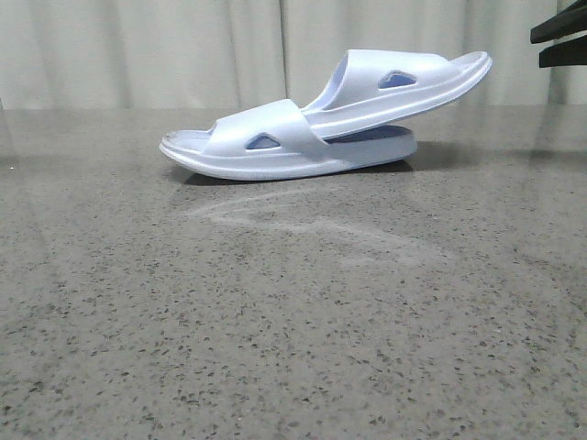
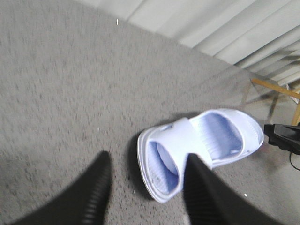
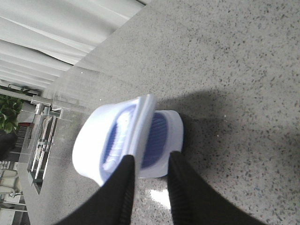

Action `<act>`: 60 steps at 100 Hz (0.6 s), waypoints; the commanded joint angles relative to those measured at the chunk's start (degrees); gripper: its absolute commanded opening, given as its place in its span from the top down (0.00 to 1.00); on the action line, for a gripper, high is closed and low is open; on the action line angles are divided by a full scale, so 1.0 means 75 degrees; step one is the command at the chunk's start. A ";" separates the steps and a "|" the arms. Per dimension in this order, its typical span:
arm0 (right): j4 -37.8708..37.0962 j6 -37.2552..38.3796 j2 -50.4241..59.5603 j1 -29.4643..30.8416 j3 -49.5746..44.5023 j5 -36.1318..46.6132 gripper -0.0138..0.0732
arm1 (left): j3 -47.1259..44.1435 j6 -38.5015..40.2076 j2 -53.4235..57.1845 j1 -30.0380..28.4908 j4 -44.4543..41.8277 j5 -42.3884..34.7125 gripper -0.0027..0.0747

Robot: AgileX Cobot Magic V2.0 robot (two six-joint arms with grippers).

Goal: Insert blue slippers together front up

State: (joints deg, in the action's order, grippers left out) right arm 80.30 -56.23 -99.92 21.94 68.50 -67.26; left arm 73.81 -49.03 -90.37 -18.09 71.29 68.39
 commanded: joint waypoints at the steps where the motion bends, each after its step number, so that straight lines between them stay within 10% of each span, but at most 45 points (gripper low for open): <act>1: 0.0531 -0.0013 0.0527 0.0057 0.0241 -0.0888 0.73 | 0.0429 -0.0261 0.0604 -0.0110 0.0514 0.0378 0.85; 17: 0.0549 -0.0114 0.0998 0.0057 0.0241 -0.0265 0.96 | 0.0523 -0.0684 0.1259 -0.0145 0.0345 -0.0467 0.95; 60: 0.1159 -0.0114 0.3339 0.0057 0.0241 0.2115 0.93 | 0.0523 -0.0886 0.3399 -0.0017 -0.0772 -0.3005 0.95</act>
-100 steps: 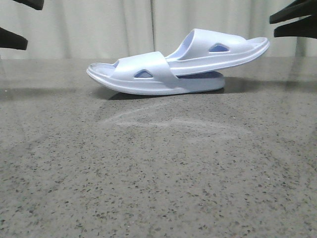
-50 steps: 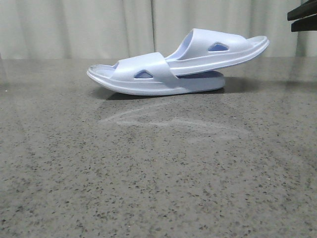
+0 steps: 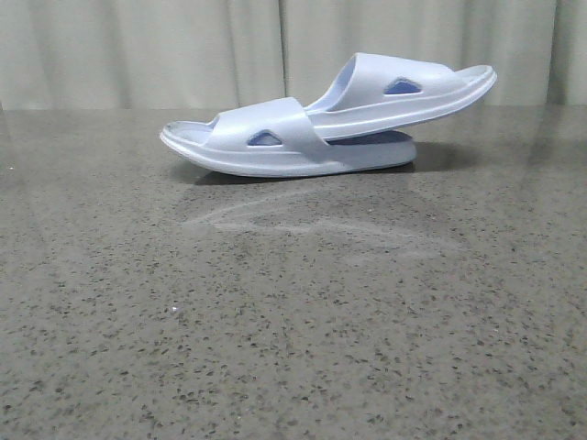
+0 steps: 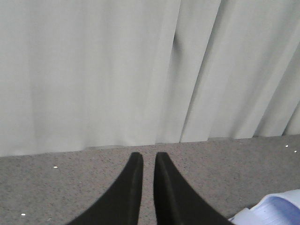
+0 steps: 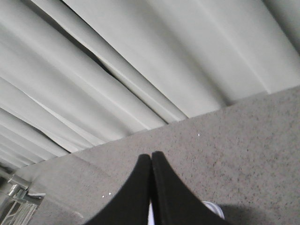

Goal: Insert blue slippers together front up

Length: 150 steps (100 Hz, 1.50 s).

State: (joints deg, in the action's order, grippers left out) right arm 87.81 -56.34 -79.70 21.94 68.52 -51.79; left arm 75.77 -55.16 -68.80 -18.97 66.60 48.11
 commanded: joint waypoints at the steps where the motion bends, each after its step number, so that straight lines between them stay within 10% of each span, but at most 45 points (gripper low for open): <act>1: 0.0127 -0.0099 0.0703 0.0057 0.0237 0.0005 0.93 | 0.0261 -0.0068 0.0545 0.0129 -0.0197 -0.0302 0.95; 39: -0.3098 0.0497 0.2378 -0.2426 0.0217 -0.0117 0.93 | -0.0072 0.1470 0.2711 0.3358 -0.3630 -0.0614 0.95; 53: -0.3011 0.1316 0.3166 -0.2526 -0.0164 0.1321 0.93 | -0.0845 0.1744 0.3837 0.3402 -0.3469 -0.2170 0.95; 79: -0.5004 0.1551 0.4834 -0.2512 -0.1754 0.1774 0.93 | -0.2642 0.2321 0.5200 0.3402 -0.4506 -0.2057 0.95; 117: -0.4774 0.1567 0.7909 -0.2512 -0.6259 0.2835 0.93 | -0.6631 0.2338 0.7624 0.3402 -0.2935 -0.3445 0.95; 150: -0.4098 0.1567 0.9170 -0.2512 -0.7008 0.3095 0.93 | -0.7687 0.2338 0.8399 0.3402 -0.2200 -0.3651 0.95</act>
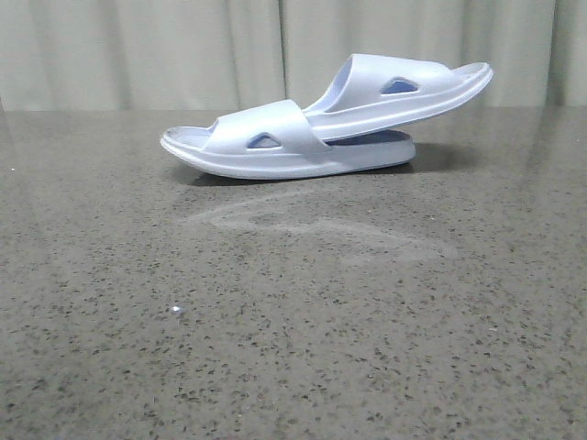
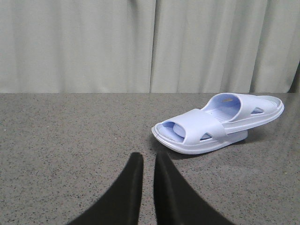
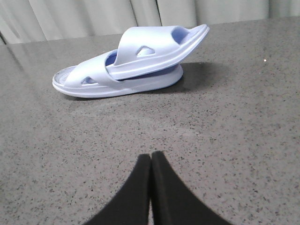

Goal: Insert blue slippers together front up

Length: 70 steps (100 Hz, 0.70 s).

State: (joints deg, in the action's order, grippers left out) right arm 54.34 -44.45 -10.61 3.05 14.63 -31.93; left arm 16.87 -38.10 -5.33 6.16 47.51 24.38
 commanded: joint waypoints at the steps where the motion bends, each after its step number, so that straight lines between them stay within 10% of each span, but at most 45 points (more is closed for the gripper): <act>1: 0.0366 -0.0019 -0.0043 0.0007 0.0178 0.0447 0.93 | 0.0166 0.0063 -0.0064 0.0052 0.0346 -0.0487 0.95; 70: 0.0382 -0.0019 -0.0043 0.0007 0.0178 0.0447 0.93 | 0.0166 0.0063 -0.0064 0.0052 0.0348 -0.0606 0.95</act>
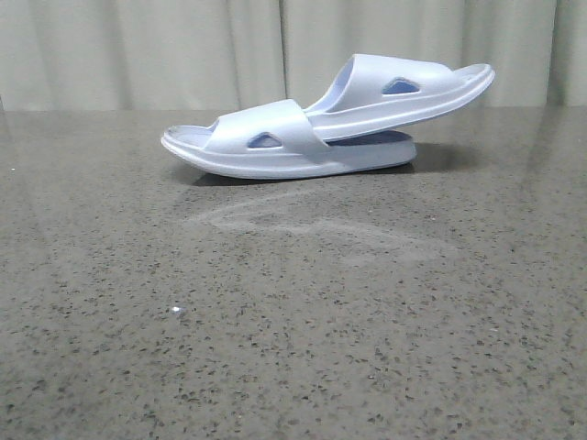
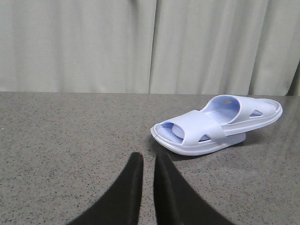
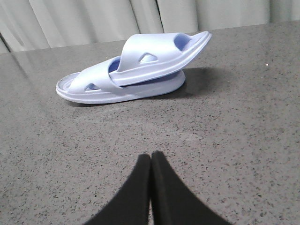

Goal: Insert blue slippers together front up

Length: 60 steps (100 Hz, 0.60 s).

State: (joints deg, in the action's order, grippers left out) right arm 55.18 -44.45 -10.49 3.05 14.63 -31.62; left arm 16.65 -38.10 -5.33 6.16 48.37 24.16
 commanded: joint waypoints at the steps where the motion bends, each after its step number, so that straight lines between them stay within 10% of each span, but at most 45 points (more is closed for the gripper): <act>1: 0.0269 -0.0019 -0.0059 0.0007 0.0178 0.0405 0.93 | 0.0195 0.0063 -0.0064 0.0052 0.0233 -0.0634 0.95; 60: 0.0269 -0.0019 -0.0059 0.0007 0.0178 0.0405 0.93 | -0.1678 0.3677 0.0761 -0.0764 -0.5392 -0.2397 0.95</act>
State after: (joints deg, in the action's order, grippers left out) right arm 55.18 -44.45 -10.49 3.05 14.63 -31.53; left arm 5.01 -12.49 -0.73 1.96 10.77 11.57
